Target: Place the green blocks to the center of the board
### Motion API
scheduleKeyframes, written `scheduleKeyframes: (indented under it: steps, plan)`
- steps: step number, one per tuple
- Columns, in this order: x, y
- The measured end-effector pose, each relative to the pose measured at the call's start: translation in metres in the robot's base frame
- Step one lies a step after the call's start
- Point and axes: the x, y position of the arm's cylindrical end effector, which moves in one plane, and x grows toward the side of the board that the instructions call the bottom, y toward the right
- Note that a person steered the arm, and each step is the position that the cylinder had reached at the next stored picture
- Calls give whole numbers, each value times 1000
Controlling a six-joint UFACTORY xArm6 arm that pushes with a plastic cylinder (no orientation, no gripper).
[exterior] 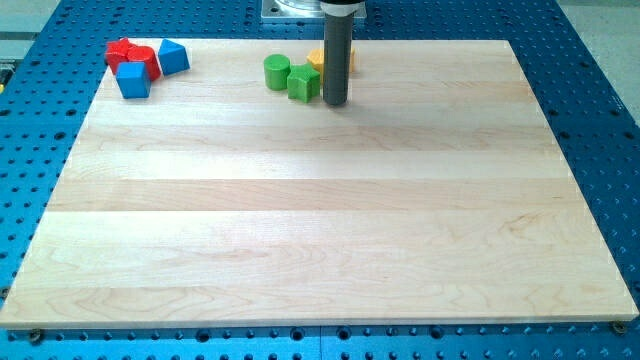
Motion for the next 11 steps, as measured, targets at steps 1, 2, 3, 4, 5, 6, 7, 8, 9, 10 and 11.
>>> scheduleKeyframes:
  steps: [1,2,3,4,5,6,7,8,9,10,11]
  plan:
    - [0,0]
    - [8,-2]
    - [38,-64]
    - [49,-135]
    - [9,-138]
    - [-34,-131]
    - [-57,-88]
    - [-59,-40]
    - [-72,-42]
    - [-93,-31]
    - [-93,9]
